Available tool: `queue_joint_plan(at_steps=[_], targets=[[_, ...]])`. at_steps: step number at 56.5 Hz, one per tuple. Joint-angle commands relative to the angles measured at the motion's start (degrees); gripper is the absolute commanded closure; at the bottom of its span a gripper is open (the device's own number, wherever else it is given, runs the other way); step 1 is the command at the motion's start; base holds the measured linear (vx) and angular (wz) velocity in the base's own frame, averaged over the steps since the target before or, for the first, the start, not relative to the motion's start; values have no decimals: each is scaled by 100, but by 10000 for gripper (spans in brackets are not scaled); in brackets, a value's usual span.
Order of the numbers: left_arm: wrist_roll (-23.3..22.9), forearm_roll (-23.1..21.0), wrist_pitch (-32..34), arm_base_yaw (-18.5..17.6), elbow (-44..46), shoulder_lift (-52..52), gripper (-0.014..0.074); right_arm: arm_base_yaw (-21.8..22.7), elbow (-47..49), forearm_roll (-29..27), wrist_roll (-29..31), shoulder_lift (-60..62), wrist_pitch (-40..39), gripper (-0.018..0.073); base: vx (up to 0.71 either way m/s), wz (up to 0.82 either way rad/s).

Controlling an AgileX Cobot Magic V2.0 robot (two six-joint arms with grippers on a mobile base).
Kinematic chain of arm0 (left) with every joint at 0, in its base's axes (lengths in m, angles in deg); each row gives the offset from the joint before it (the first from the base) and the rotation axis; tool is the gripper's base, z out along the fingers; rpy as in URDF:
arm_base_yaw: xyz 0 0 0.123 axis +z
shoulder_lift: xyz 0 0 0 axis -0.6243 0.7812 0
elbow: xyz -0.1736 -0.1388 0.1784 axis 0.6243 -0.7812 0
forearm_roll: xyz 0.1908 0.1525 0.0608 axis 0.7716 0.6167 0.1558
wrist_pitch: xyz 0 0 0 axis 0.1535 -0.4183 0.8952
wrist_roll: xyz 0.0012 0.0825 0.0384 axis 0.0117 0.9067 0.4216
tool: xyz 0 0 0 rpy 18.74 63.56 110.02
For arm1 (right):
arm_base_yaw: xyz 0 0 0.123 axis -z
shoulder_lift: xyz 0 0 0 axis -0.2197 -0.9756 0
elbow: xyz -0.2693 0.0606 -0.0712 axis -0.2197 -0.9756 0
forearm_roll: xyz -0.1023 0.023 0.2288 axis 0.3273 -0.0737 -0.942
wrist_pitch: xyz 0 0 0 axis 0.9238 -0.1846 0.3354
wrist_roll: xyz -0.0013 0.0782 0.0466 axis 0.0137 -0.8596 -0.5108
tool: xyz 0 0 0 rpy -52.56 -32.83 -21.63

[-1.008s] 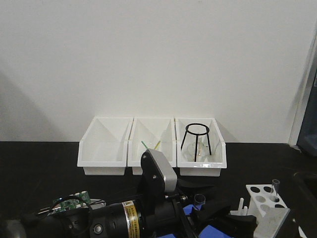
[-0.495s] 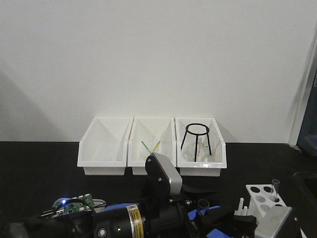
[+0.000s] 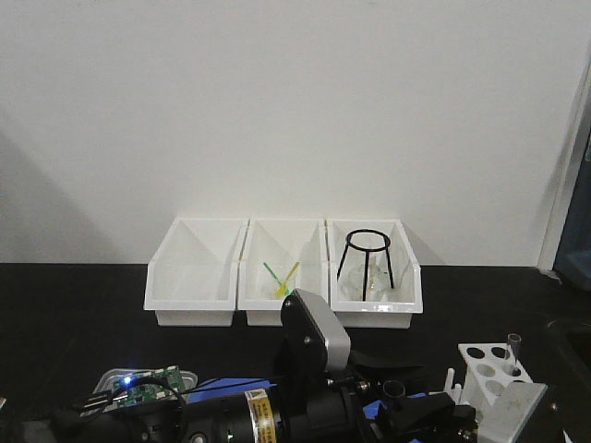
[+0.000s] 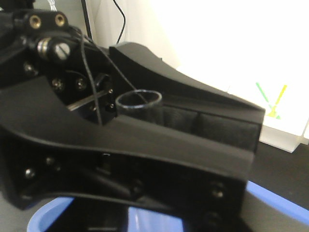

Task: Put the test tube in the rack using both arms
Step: 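Open the left gripper and pull the left arm back from the tube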

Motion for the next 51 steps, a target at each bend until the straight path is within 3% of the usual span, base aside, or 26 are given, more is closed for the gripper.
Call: queue_joint_plan(at_steps=[1, 15, 27, 35, 42, 51], targets=[[-44, -219, 323, -31, 189, -266, 604, 9, 175, -119, 64, 105, -554, 321, 0, 0], [-44, -219, 260, -31, 189, -266, 600, 9, 175, -119, 64, 105, -554, 574, 0, 0], [69, -219, 218, -4, 189, -273, 529, 9, 175, -119, 59, 105, -526, 572, 0, 0], [578, -227, 236, -4, 189, -331, 393, 9, 175, -119, 59, 105, -526, 571, 0, 0], [605, -291, 190, -4, 189, -437, 252, 9, 175, -119, 59, 105, -526, 571, 0, 0], [669, -841, -92, 20, 190, -762, 130, 9, 175, -119, 59, 105, -504, 571, 0, 0]])
